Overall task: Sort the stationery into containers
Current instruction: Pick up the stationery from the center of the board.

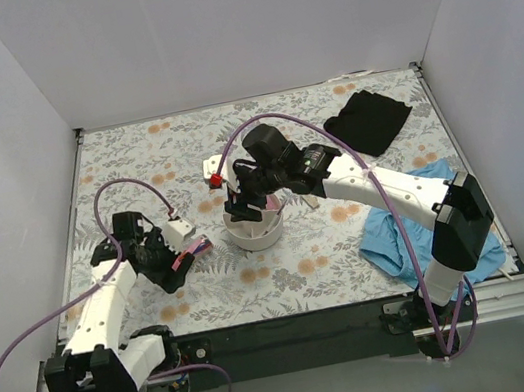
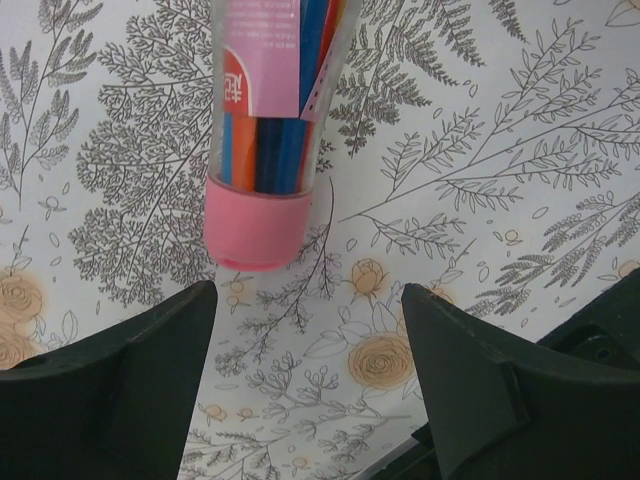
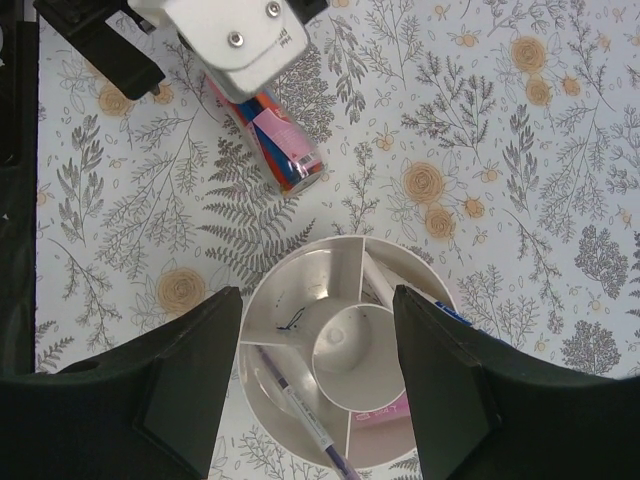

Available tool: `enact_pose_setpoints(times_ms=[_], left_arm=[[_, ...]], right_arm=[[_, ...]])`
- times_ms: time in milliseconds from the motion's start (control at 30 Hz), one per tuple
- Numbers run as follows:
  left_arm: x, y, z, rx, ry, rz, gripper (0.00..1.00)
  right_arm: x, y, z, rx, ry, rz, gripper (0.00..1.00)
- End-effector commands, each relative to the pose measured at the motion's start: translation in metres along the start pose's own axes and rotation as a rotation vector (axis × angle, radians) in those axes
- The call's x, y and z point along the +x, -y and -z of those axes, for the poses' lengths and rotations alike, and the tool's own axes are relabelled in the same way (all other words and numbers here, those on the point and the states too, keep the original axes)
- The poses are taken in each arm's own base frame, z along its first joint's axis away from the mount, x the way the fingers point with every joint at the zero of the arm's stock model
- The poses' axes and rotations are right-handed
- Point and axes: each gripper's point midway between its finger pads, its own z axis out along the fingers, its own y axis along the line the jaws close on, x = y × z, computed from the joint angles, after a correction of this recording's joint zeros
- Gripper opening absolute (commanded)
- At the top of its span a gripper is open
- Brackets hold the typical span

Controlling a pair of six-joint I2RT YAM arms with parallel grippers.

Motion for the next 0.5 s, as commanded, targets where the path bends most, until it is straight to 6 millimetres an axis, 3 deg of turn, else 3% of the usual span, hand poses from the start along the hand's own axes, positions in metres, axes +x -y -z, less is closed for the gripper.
enact_pose_setpoints(times_ms=[0, 233, 467], left_arm=[[-0.017, -0.019, -0.015, -0.048, 0.051, -0.029, 0.73], [-0.020, -0.020, -0.031, -0.015, 0.051, -0.011, 0.70], [-0.004, -0.011, -0.038, 0.022, 0.005, -0.029, 0.62]], right_arm=[[-0.027, 0.007, 0.014, 0.034, 0.057, 0.040, 0.70], [-0.020, 0.006, 0.011, 0.030, 0.042, 0.033, 0.70], [-0.019, 0.007, 0.009, 0.033, 0.037, 0.033, 0.70]])
